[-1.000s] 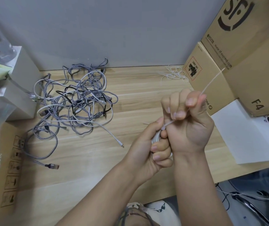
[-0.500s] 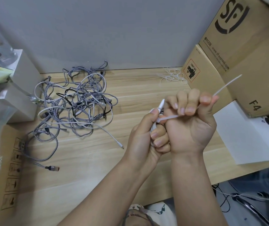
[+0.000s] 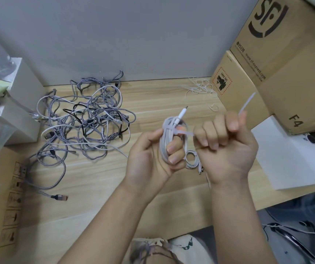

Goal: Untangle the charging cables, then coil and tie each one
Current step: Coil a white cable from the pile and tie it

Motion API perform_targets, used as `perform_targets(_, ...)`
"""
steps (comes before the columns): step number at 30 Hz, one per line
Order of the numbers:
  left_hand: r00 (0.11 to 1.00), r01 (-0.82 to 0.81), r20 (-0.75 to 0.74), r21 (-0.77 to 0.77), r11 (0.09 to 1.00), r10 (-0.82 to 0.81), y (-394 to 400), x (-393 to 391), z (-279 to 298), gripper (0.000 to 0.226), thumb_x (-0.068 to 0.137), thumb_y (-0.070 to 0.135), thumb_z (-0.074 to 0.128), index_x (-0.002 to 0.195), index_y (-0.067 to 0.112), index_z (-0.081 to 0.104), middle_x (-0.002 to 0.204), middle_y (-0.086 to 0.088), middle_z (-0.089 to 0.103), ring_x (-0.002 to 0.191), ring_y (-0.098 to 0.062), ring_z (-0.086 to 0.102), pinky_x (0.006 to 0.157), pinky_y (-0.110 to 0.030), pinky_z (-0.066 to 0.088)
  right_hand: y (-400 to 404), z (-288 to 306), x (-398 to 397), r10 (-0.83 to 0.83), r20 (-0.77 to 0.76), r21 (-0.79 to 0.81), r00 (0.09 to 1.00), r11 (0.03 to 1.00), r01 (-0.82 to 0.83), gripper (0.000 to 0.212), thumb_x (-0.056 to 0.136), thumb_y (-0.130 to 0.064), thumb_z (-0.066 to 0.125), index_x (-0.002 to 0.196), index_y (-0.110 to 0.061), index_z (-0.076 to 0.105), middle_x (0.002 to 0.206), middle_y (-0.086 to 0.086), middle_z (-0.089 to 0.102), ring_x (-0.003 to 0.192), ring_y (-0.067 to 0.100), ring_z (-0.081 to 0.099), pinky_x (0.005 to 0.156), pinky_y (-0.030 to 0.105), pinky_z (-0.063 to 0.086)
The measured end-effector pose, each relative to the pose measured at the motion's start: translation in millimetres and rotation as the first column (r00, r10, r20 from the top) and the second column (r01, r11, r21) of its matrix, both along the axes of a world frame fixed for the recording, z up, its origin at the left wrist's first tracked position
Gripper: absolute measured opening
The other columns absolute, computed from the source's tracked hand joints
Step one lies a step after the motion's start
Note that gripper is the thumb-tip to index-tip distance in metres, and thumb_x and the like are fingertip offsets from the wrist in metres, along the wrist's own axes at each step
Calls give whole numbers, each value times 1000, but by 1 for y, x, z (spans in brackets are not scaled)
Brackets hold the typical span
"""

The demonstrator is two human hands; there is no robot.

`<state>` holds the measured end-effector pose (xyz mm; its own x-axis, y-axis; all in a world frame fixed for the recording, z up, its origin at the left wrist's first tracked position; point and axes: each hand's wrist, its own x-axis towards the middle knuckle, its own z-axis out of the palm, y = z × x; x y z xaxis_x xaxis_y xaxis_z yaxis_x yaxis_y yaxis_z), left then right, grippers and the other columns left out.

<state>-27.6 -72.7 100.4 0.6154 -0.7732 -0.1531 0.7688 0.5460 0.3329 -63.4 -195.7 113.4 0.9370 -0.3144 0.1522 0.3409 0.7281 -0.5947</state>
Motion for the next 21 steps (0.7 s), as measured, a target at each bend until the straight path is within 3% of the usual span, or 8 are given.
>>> perform_targets(1, 998, 31, 53, -7, 999, -31, 5, 3, -3, 24, 77, 24, 53, 90, 6, 63, 58, 2, 45, 46, -9, 42, 48, -23, 26, -3, 2, -1, 57, 8, 2, 998, 998, -57, 29, 85, -25, 62, 58, -14, 56, 47, -3, 25, 41, 14, 24, 48, 22, 35)
perform_targets(3, 984, 61, 163, 51, 997, -69, 13, 5, -4, 22, 77, 22, 54, 92, 9, 65, 58, 3, 45, 46, -8, 42, 48, -22, 23, -10, 8, 0, 111, -33, -147, 993, 983, -114, 31, 78, -29, 68, 53, -16, 56, 44, -4, 23, 39, 13, 22, 47, 18, 35)
perform_targets(8, 918, -82, 394, 310, 947, -49, 19, 2, 0, 22, 75, 20, 51, 88, 7, 61, 53, 2, 41, 40, -8, 32, 43, -22, 13, -13, 23, -2, 136, -201, -452, 970, 866, -215, 30, 66, -34, 76, 47, -22, 55, 39, -12, 40, 35, 4, 29, 47, 16, 30)
perform_targets(10, 878, -127, 474, 361, 924, -65, 20, 2, 4, 27, 69, 27, 55, 86, 7, 62, 52, 3, 40, 40, -8, 31, 41, -18, 17, -15, 28, -3, 126, -263, -514, 957, 821, -249, 27, 64, -24, 76, 46, -20, 55, 39, -12, 42, 35, 5, 30, 46, 17, 26)
perform_targets(13, 839, -151, 534, 410, 899, -103, 23, 2, 8, 26, 67, 30, 57, 81, 10, 64, 49, 3, 38, 39, -7, 31, 40, -13, 25, -18, 33, -5, 67, -360, -627, 930, 721, -295, 22, 66, -9, 66, 46, -19, 62, 39, -12, 46, 35, 6, 33, 44, 17, 29)
perform_targets(17, 780, -167, 603, 461, 871, -169, 24, -1, 13, 13, 76, 15, 52, 81, 5, 60, 45, 5, 40, 40, -7, 30, 41, -14, 25, -17, 34, -8, 43, -357, -752, 933, 580, -315, 16, 66, -25, 66, 51, -22, 64, 43, -8, 52, 38, 7, 37, 43, 18, 31)
perform_targets(21, 725, -157, 655, 459, 875, -214, 27, -2, 14, 21, 81, 12, 49, 86, -8, 53, 48, 10, 42, 45, -7, 31, 43, -13, 27, -19, 34, -9, 26, -370, -792, 929, 513, -330, 15, 64, -29, 67, 50, -23, 64, 43, -5, 46, 40, 10, 34, 43, 17, 28)
